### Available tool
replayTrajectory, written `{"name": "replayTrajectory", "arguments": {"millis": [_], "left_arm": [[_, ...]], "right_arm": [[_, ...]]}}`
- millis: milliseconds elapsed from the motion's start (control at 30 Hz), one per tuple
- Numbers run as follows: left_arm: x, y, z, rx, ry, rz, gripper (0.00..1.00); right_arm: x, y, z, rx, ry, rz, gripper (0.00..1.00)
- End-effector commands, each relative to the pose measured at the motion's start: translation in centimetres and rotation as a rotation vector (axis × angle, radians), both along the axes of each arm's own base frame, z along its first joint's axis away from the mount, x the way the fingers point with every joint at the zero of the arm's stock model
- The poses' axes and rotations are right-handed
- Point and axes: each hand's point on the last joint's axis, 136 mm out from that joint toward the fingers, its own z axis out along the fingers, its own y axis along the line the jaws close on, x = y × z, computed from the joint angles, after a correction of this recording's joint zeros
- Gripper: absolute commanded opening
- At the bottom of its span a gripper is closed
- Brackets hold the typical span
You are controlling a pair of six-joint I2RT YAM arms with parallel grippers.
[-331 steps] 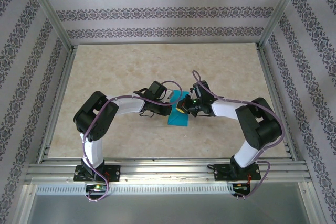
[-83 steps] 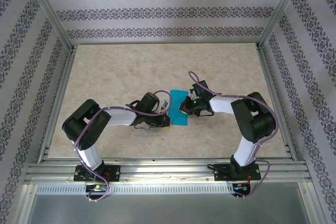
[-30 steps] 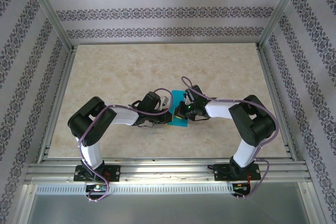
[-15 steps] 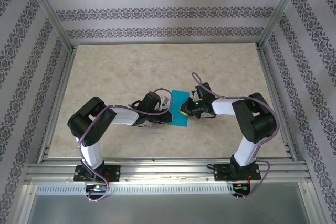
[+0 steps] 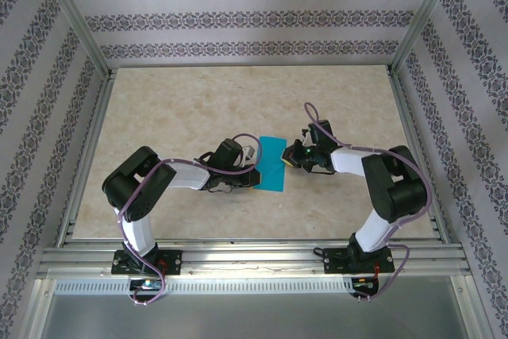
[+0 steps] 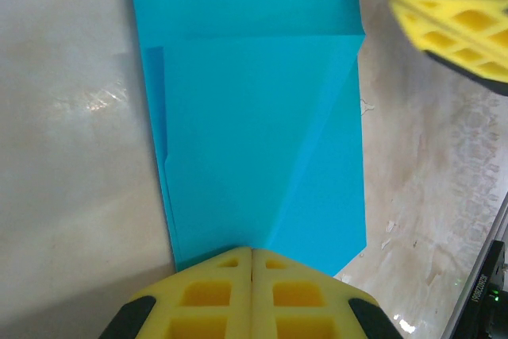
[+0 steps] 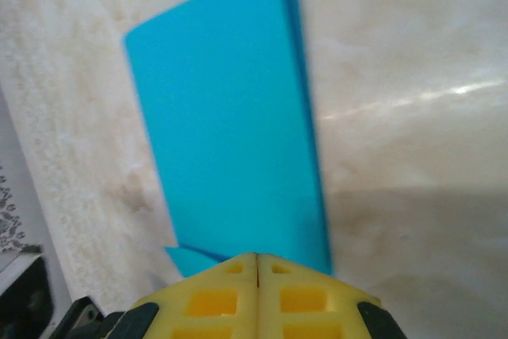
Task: Fold a paper plane with a square sheet of paper (pick it up from the middle)
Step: Fold the triangle a second time at the center of the table.
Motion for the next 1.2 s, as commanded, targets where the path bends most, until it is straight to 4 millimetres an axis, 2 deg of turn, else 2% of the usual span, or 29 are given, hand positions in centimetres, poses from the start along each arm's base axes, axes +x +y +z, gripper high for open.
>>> {"name": "replayTrajectory", "arguments": {"millis": [0,100,200,300,433,533,633,767,867,1000,1167], "left_arm": [[-3.2,3.6,-4.9,0.17,0.153,0.026,0.0],[-3.2,3.6,-5.0,0.171,0.151,0.029,0.0],[-3.1,3.5,-5.0,0.172,0.154,0.028,0.0],[-3.1,3.5,-5.0,0.172,0.156,0.025,0.0],[-3.2,3.6,-5.0,0.18,0.155,0.021,0.0],[-3.2,3.6,-4.9,0.182,0.155,0.019,0.0],[-3.2,3.6,-5.0,0.181,0.155,0.019,0.0],[-3.1,3.5,-4.8,0.177,0.151,0.019,0.0],[-3.1,3.5,-4.8,0.173,0.152,0.017,0.0],[-3.1,3.4,-4.8,0.171,0.153,0.022,0.0],[-3.1,3.5,-4.8,0.174,0.152,0.02,0.0]], "right_arm": [[-0.4,1.9,1.7,0.017,-0.073,0.061,0.0],[-1.5,3.9,1.1,0.032,-0.036,0.118,0.0],[-2.3,4.1,-1.1,0.01,0.022,0.108,0.0],[-2.7,2.4,-3.6,-0.041,0.08,0.061,0.0],[-2.3,0.0,-5.2,-0.035,0.11,-0.001,0.0],[-1.6,-1.7,-5.0,-0.025,0.102,-0.043,0.0],[-0.7,-2.3,-3.3,-0.003,0.059,-0.064,0.0],[-0.4,-0.8,-0.4,0.031,-0.01,-0.016,0.0],[-1.0,0.5,0.7,0.028,-0.033,0.021,0.0],[-2.1,2.5,0.6,0.02,-0.029,0.083,0.0],[-2.9,3.7,-1.4,0.016,0.032,0.123,0.0]]}}
